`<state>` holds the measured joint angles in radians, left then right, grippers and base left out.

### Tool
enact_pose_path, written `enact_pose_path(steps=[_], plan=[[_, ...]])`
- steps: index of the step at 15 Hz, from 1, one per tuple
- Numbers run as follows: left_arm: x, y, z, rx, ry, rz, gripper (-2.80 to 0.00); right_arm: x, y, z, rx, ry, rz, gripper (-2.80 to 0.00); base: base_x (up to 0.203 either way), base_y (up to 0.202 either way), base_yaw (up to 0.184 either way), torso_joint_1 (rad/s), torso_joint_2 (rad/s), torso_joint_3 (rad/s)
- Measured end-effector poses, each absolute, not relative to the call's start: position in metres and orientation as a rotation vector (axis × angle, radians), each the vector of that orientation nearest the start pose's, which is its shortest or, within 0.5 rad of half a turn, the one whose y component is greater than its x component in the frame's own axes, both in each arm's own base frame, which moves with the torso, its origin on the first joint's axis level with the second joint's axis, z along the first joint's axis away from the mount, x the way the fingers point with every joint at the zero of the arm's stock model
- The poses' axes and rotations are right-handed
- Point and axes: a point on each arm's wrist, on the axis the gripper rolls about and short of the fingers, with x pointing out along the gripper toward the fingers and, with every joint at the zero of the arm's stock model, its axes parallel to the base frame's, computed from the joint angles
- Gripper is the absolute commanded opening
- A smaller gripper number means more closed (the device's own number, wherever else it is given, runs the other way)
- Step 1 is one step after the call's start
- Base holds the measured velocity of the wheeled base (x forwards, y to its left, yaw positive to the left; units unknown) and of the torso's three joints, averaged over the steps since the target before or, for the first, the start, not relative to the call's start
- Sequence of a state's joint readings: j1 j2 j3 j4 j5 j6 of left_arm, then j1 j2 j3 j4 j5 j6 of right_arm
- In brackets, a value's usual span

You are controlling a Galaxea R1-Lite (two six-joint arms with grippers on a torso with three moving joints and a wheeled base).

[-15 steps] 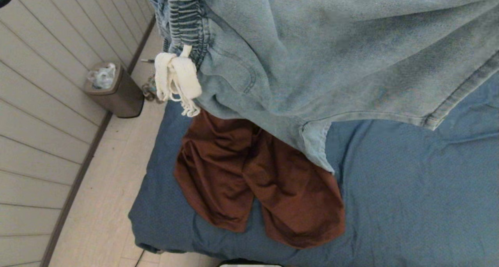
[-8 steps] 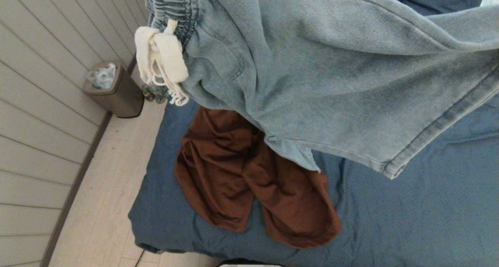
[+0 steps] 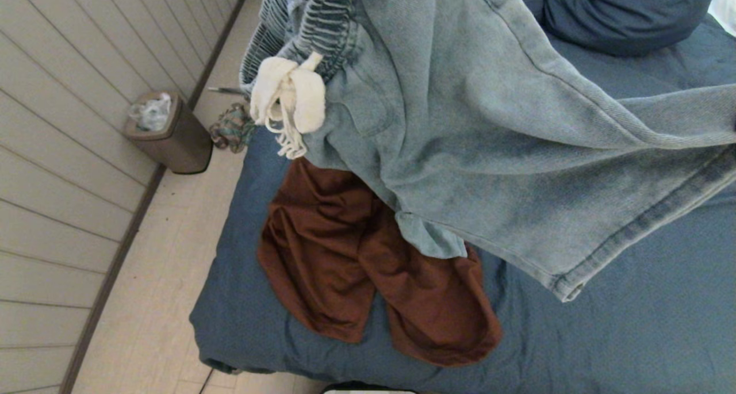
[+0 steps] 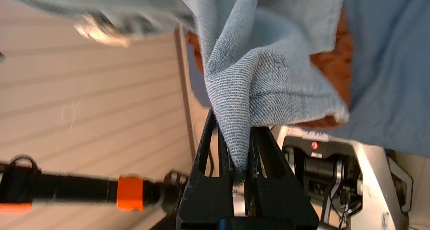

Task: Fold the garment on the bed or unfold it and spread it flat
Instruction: Unford the blue shorts

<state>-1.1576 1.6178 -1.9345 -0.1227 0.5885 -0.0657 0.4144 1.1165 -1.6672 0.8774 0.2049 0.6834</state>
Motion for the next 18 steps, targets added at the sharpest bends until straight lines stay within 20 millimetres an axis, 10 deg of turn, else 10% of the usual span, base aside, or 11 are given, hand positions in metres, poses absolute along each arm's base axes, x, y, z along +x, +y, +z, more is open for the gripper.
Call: enact_pose_path(steps=[9,18], plan=[[0.116,-0.338,0.397,-0.279,-0.145,-0.684,-2.80,0.052,0.002,0.366,0.422,0.383,0.075,-2.80,0.000,0.000,0.000,0.000,0.00,0.000],[0.184,-0.380,0.334,-0.178,-0.088,-0.597,-2.80,0.086,-0.027,0.293,0.350,0.419,-0.174,-2.80,0.000,0.000,0.000,0.000,0.00,0.000]])
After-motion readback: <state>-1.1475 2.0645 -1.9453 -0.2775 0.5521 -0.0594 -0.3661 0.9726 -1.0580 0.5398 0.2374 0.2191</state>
